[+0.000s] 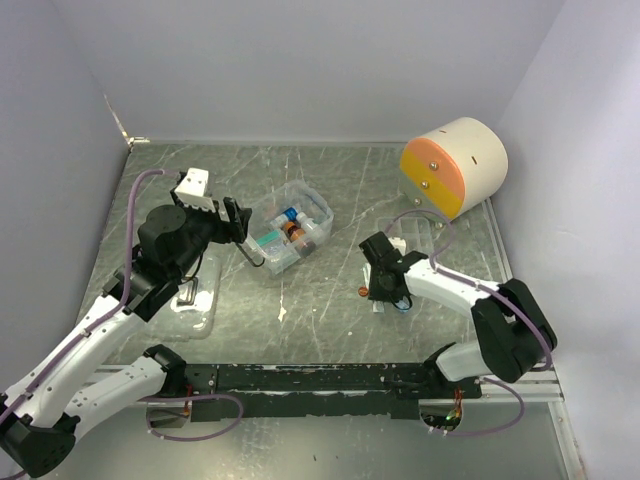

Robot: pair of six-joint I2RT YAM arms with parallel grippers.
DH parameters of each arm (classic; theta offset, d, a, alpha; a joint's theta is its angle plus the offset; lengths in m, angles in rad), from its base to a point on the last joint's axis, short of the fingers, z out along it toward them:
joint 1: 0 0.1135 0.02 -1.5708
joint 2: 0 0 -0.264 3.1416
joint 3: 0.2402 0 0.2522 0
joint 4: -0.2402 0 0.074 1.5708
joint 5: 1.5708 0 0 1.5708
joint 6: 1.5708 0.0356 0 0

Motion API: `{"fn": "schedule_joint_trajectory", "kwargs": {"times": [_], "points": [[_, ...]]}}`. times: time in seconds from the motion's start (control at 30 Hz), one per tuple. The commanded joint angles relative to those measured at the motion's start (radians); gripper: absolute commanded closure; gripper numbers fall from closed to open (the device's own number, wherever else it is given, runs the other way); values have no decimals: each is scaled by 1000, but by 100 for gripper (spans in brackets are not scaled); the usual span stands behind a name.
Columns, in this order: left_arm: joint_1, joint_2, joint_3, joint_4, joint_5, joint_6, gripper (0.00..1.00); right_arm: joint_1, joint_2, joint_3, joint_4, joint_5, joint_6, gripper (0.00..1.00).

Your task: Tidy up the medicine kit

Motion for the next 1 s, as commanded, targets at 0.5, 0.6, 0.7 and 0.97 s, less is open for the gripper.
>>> {"fn": "schedule_joint_trajectory", "kwargs": {"times": [0.5, 0.6, 0.7, 0.97], "points": [[6, 0, 29, -12, -1, 7, 13, -4, -207, -92, 23, -39, 143, 84], [7, -6, 25, -7, 1, 6, 13, -3, -253, -92, 19, -23, 183, 87], [7, -3, 25, -5, 5, 4, 13, -3, -301, -80, 10, 17, 215, 88], [6, -7, 26, -9, 1, 5, 13, -51, -381, 8, 13, 207, 247, 86]]}}
